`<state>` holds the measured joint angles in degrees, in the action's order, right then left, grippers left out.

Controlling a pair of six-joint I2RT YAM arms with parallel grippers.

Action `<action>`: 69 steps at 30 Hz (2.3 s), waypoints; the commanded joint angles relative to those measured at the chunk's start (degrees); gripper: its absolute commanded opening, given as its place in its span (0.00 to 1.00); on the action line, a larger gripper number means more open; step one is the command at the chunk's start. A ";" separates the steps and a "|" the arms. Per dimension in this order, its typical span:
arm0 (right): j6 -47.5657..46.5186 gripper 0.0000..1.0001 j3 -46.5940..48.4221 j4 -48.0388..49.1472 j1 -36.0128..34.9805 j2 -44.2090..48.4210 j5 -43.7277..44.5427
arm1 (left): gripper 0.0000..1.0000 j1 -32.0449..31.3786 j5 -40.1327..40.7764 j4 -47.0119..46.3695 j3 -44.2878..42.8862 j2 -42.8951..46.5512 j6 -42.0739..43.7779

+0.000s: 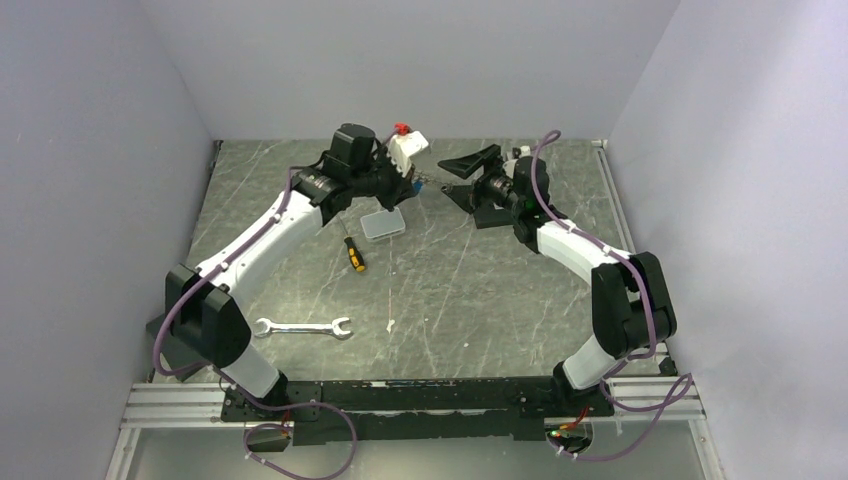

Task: Remove the keys from the keyring

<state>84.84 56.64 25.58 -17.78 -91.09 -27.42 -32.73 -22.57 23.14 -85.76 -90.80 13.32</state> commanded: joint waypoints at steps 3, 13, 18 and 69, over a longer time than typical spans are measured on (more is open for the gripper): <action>-5.00 0.82 -2.06 2.79 0.30 0.42 -1.90 | 0.00 2.03 -6.70 2.46 -2.41 0.13 0.47; -14.13 0.90 -5.51 17.99 6.97 -0.37 -19.26 | 0.00 4.42 -13.24 12.55 -1.78 0.06 6.96; -29.22 0.90 -4.97 19.78 8.64 3.19 -32.02 | 0.00 5.21 -17.53 18.41 -3.85 -0.45 10.20; -108.08 0.00 12.67 -41.23 -14.38 13.86 -3.88 | 0.00 6.98 -31.82 25.75 -9.17 -5.95 0.78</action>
<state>-24.21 66.70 -17.76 -32.01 -77.30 -32.16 -25.58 -51.66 50.22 -93.14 -96.12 14.48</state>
